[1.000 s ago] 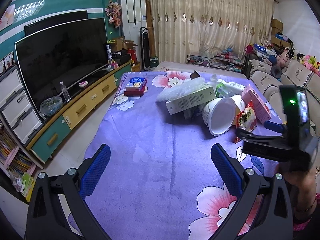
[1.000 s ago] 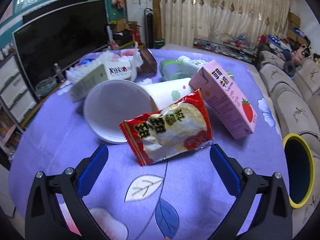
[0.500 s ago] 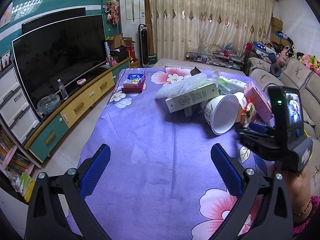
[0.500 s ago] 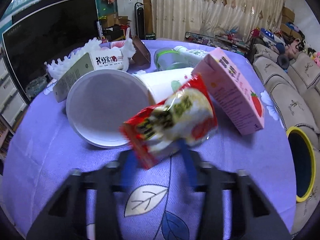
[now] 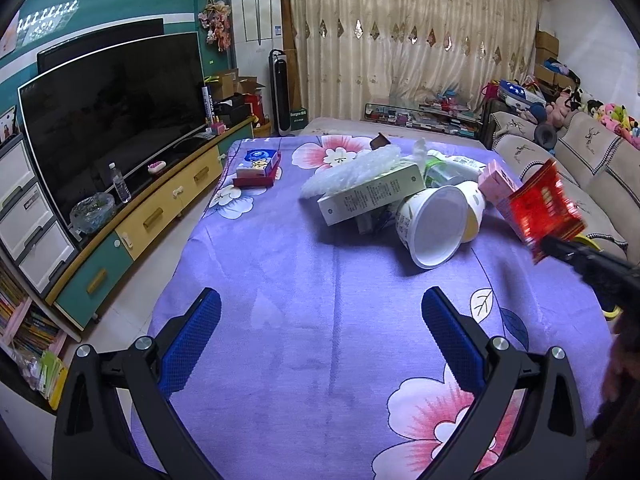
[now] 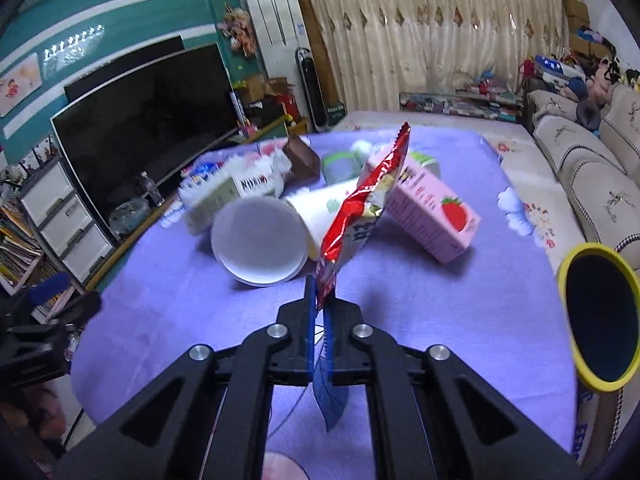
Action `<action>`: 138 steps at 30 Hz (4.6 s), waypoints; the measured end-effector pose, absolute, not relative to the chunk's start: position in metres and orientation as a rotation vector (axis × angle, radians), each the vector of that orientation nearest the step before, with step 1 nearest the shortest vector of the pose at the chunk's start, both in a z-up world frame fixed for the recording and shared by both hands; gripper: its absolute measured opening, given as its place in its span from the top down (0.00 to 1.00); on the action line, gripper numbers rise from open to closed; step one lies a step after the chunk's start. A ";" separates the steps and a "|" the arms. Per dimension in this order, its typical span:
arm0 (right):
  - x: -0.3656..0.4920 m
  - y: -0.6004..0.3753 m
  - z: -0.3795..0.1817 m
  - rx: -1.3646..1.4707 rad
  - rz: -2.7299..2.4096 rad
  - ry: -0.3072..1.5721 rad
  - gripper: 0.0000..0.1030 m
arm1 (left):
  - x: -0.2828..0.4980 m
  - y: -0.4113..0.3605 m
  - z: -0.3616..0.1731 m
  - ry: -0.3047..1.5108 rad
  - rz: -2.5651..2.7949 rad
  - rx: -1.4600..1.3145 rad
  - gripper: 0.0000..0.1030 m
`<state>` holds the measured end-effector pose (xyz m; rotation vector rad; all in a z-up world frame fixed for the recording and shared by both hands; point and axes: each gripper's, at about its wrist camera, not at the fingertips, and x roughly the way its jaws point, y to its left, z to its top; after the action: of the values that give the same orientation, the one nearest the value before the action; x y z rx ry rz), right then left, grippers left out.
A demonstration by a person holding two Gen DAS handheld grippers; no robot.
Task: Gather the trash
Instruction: 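Carry the red snack bag over the yellow bin and open the right gripper, then grasp the white paper cup by its rim with the left gripper, then carry the paper cup over the yellow bin and open the left gripper, then move the right gripper to the pink milk carton while the left gripper returns to the table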
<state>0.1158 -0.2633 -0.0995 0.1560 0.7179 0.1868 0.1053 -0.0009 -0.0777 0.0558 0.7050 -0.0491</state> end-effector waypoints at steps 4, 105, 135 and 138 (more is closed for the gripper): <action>0.098 -0.287 -0.083 0.161 0.165 0.683 0.97 | 0.102 -0.007 -0.076 0.704 -0.061 0.065 0.04; 0.002 -0.597 -0.133 0.342 -0.534 0.740 0.69 | 0.151 -0.386 -0.081 0.766 -0.774 0.371 0.94; 0.022 -0.579 -0.139 0.325 -0.469 0.772 0.61 | 0.148 -0.347 -0.062 0.673 -0.781 0.285 0.10; 0.041 -0.557 -0.137 0.299 -0.421 0.784 0.61 | 0.151 -0.294 -0.057 0.666 -0.719 0.231 0.10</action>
<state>0.0409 -0.5571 -0.1367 0.2989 0.7840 -0.4210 0.1506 -0.2945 -0.0568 0.2306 0.6660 -0.7190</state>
